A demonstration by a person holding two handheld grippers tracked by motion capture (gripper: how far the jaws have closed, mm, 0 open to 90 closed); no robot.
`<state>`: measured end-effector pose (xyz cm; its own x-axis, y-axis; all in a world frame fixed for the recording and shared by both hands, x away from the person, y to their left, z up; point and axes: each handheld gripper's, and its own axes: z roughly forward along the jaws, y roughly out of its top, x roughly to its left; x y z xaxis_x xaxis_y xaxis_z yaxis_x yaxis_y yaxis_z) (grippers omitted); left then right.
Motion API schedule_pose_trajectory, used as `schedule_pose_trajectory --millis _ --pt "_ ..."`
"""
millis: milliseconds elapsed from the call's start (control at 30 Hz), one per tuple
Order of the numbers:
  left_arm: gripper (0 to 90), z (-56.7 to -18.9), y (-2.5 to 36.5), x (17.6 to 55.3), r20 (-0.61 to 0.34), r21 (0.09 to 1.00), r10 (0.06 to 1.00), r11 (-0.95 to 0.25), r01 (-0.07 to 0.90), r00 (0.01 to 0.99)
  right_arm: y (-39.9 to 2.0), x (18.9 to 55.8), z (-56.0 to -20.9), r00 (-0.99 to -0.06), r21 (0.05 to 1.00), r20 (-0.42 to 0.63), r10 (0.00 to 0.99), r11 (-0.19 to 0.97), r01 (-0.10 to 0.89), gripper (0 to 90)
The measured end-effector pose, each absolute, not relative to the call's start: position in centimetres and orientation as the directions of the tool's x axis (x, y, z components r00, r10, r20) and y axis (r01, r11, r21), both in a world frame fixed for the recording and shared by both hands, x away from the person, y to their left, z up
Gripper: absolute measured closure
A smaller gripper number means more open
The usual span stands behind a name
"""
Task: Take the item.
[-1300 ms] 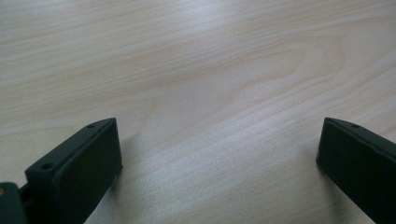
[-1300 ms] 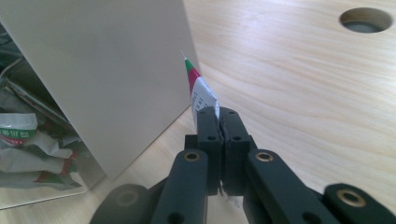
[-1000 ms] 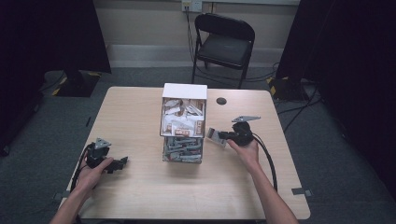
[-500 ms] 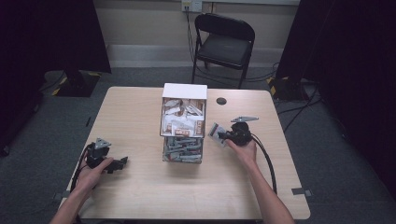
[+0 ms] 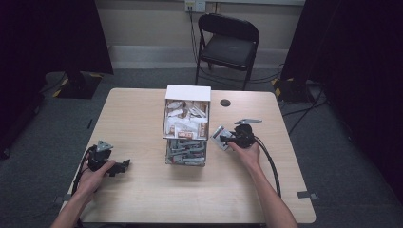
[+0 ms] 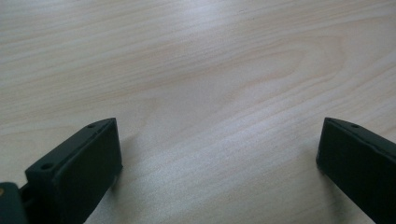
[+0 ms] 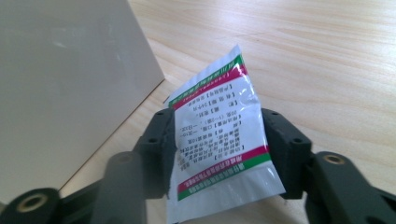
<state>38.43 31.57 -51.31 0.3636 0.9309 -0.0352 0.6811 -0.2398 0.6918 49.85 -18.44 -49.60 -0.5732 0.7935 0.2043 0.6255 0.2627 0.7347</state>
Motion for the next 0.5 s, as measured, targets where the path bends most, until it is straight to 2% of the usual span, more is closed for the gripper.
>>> schedule_pose_trajectory --millis 133,500 --pt "0.0 -51.31 31.57 38.43 -0.036 0.692 0.931 -0.239 0.681 0.363 -18.28 50.01 -49.85 -0.583 0.737 0.202 0.787 0.27 0.619 39.2" --pt "0.0 -51.31 31.57 38.43 -0.035 0.692 0.931 -0.24 0.681 0.364 -18.5 50.11 -49.97 -0.548 0.727 0.221 0.807 0.238 0.644 24.0"
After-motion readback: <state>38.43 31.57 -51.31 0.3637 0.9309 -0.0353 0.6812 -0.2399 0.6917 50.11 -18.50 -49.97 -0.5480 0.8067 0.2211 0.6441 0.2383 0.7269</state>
